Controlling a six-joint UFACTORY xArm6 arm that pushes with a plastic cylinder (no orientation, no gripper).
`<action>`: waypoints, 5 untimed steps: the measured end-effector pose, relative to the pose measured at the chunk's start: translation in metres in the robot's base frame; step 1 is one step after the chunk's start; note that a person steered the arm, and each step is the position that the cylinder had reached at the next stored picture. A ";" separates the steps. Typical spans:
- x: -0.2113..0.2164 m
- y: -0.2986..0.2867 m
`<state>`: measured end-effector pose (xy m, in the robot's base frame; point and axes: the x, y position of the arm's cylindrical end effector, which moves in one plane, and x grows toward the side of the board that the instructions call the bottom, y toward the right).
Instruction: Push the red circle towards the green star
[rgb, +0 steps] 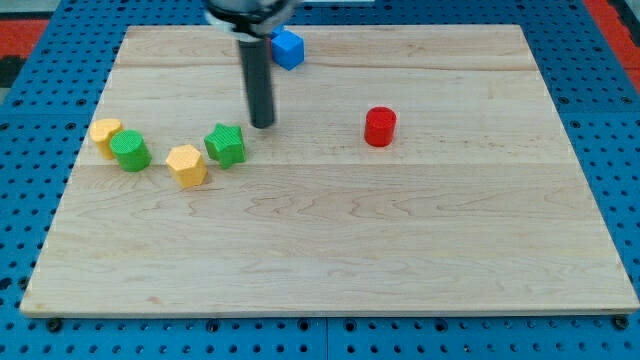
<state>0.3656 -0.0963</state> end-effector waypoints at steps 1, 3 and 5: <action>-0.003 0.071; 0.011 0.197; 0.032 0.077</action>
<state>0.3976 -0.0192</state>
